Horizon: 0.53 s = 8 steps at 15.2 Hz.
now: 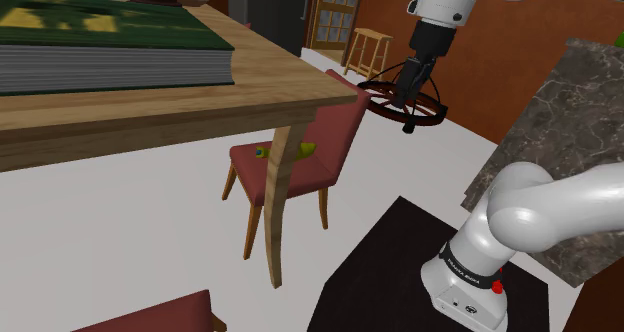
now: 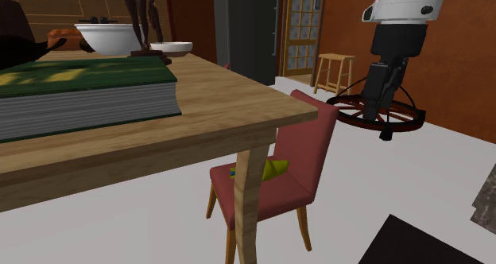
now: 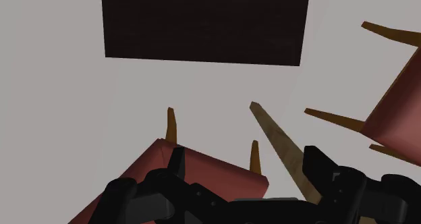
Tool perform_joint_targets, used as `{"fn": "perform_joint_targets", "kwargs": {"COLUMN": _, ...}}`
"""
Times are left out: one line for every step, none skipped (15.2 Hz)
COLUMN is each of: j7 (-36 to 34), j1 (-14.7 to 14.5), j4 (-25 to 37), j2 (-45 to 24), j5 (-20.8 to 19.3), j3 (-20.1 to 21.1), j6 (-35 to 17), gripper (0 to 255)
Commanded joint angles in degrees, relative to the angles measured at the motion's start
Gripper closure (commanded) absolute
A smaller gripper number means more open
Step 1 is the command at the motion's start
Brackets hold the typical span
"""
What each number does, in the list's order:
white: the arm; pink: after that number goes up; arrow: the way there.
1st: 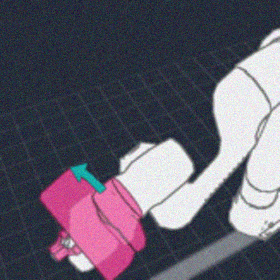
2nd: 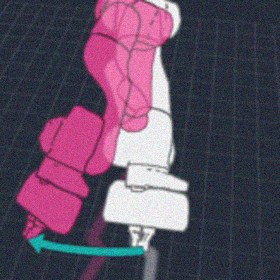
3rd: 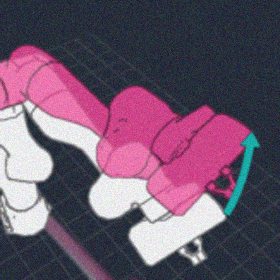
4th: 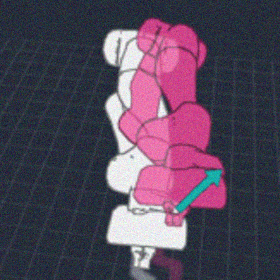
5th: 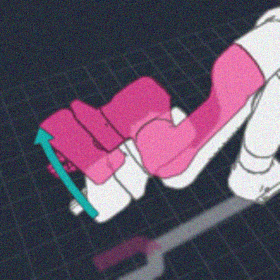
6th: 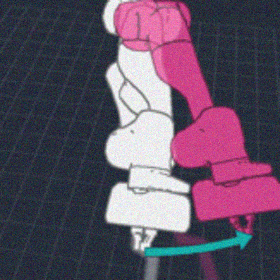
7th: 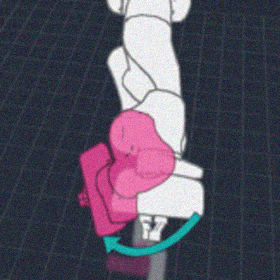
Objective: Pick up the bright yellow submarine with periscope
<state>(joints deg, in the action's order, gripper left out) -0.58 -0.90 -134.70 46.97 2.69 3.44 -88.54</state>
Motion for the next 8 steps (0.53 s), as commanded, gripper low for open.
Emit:
{"fn": "perform_joint_targets", "kwargs": {"j7": 0.0, "j1": 0.0, "j4": 0.0, "j2": 0.0, "j5": 0.0, "j3": 0.0, "j6": 0.0, "gripper": 0}}
{"fn": "perform_joint_targets", "kwargs": {"j7": -0.39, "j1": 0.28, "j4": 0.46, "j2": -2.19, "j5": 0.23, "j3": -0.05, "j6": -1.38, "gripper": 0}}
{"fn": "perform_joint_targets", "kwargs": {"j7": -0.77, "j1": 0.54, "j4": 1.0, "j2": -4.41, "j5": 0.45, "j3": -0.1, "j6": -2.72, "gripper": 0}}
{"fn": "perform_joint_targets", "kwargs": {"j7": -1.13, "j1": 0.8, "j4": 1.61, "j2": -6.65, "j5": 0.67, "j3": -0.16, "j6": -4.01, "gripper": 0}}
{"fn": "perform_joint_targets", "kwargs": {"j7": -1.49, "j1": 1.06, "j4": 2.29, "j2": -8.92, "j5": 0.9, "j3": -0.22, "j6": -5.24, "gripper": 0}}
{"fn": "perform_joint_targets", "kwargs": {"j7": -1.84, "j1": 1.31, "j4": 3.05, "j2": -11.19, "j5": 1.12, "j3": -0.29, "j6": -6.42, "gripper": 0}}
{"fn": "perform_joint_targets", "kwargs": {"j7": -2.18, "j1": 1.54, "j4": 3.87, "j2": -13.48, "j5": 1.34, "j3": -0.36, "j6": -7.54, "gripper": 0}}
{"fn": "perform_joint_targets", "kwargs": {"j7": -2.52, "j1": 1.77, "j4": 4.77, "j2": -15.79, "j5": 1.57, "j3": -0.44, "j6": -8.61, "gripper": 0}}
